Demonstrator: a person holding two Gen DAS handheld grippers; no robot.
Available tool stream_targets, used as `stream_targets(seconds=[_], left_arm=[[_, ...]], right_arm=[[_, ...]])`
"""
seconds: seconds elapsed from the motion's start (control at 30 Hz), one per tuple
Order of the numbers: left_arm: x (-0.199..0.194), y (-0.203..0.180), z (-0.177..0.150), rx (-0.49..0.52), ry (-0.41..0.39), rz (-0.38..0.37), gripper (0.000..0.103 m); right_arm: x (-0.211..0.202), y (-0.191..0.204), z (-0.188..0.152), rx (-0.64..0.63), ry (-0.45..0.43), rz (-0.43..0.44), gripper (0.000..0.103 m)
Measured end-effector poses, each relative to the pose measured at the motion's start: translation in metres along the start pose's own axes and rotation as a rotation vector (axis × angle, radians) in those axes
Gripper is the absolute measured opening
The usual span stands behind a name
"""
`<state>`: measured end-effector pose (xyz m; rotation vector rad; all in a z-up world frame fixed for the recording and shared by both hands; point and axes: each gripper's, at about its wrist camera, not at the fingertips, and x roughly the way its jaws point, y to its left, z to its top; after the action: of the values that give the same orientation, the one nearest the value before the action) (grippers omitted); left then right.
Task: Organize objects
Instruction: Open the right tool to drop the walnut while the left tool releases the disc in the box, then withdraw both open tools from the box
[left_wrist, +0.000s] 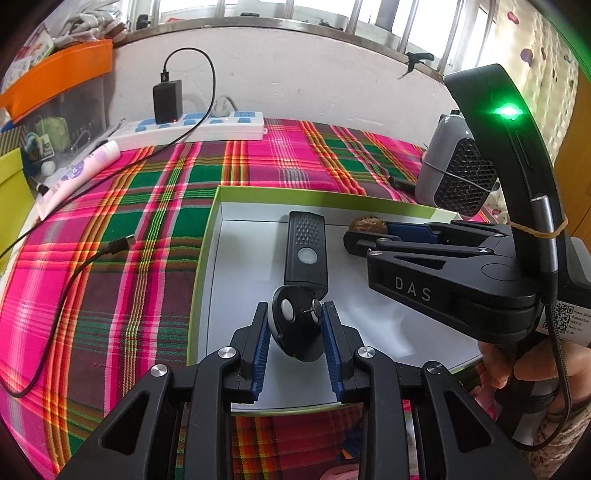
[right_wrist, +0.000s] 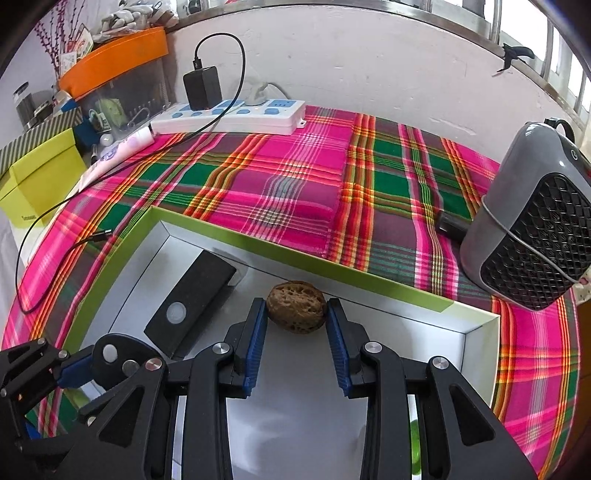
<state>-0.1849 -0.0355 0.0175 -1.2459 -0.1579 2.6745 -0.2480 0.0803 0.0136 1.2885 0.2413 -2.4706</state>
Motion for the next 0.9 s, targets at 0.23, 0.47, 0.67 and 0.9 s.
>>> stream_targets(seconds=[0.23,0.47,0.67,0.9], left_arm=[[0.0,-0.0009,-0.0004,0.001,0.0,0.002,0.026],[-0.0005,-0.0012,-0.0002,-0.001,0.0,0.002,0.027],[-0.0008,-0.0005,0.0001,-0.004,-0.002,0.0,0.032],[-0.003,0.001,0.0003,-0.012,-0.002,-0.004,0.036]], right_arm=[[0.0008,0.0014,-0.0002,0.005,-0.002,0.005,0.039],[0.0002,0.0,-0.0004,0.019,-0.006,0.004,0.045],[-0.0016,-0.0004,-0.0021,0.021,-0.009,0.004,0.051],[-0.0066,-0.0006,-0.0038,0.029,-0.023,-0.003,0.051]])
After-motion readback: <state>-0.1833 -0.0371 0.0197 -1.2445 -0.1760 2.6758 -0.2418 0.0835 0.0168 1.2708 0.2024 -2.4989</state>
